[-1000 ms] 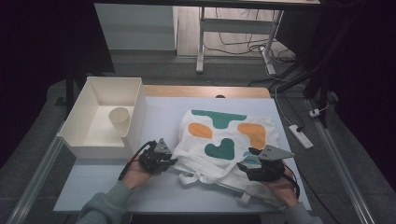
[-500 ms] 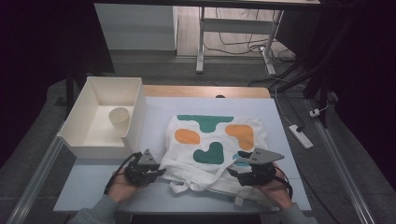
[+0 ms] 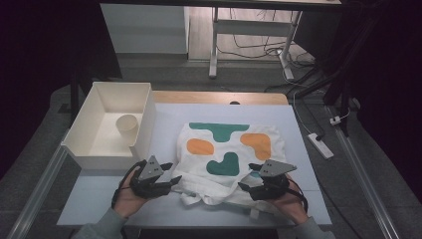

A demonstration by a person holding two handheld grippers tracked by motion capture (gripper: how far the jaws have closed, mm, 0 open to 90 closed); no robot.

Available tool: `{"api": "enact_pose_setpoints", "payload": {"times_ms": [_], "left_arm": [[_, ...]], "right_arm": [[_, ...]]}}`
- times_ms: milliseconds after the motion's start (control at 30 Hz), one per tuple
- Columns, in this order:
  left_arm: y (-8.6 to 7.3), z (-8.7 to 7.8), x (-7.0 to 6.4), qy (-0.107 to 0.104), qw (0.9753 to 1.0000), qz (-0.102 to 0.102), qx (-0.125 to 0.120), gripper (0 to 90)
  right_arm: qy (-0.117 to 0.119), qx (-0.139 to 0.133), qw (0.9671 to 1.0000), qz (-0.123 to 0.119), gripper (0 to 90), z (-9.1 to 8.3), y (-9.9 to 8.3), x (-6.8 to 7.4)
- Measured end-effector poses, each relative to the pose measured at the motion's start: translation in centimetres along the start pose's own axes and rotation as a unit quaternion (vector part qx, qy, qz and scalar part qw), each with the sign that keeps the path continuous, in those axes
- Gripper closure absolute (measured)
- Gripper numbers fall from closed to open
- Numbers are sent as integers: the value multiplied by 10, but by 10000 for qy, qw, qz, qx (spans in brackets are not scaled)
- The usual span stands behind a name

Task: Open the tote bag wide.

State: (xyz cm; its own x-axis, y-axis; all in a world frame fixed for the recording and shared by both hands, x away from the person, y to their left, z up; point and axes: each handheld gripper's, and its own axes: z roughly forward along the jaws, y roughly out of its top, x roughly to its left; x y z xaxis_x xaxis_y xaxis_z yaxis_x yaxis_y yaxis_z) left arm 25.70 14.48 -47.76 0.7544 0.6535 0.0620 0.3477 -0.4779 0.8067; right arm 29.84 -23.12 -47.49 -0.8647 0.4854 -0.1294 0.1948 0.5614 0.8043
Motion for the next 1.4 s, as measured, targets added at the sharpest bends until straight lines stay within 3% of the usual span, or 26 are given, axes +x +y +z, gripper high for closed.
{"api": "enact_pose_setpoints", "payload": {"times_ms": [167,367,500,700,1067,1400], "left_arm": [[15,20,-6,-262,9994,185,156,396],[30,44,-1,-623,9973,104,380,355],[40,57,2,-765,9962,48,409,345],[43,65,0,-804,9954,151,498,340],[36,63,5,-828,9950,80,559,343],[35,65,5,-863,9946,59,580,348]], "right_arm": [[133,44,9998,-104,263,2,5,7],[485,226,9982,-276,270,9,11,21],[592,537,9957,-471,280,15,11,30],[777,675,9930,-571,335,13,10,43],[361,1065,9916,-632,415,2,-3,43],[342,1457,9840,-965,437,10,-10,47]]}}
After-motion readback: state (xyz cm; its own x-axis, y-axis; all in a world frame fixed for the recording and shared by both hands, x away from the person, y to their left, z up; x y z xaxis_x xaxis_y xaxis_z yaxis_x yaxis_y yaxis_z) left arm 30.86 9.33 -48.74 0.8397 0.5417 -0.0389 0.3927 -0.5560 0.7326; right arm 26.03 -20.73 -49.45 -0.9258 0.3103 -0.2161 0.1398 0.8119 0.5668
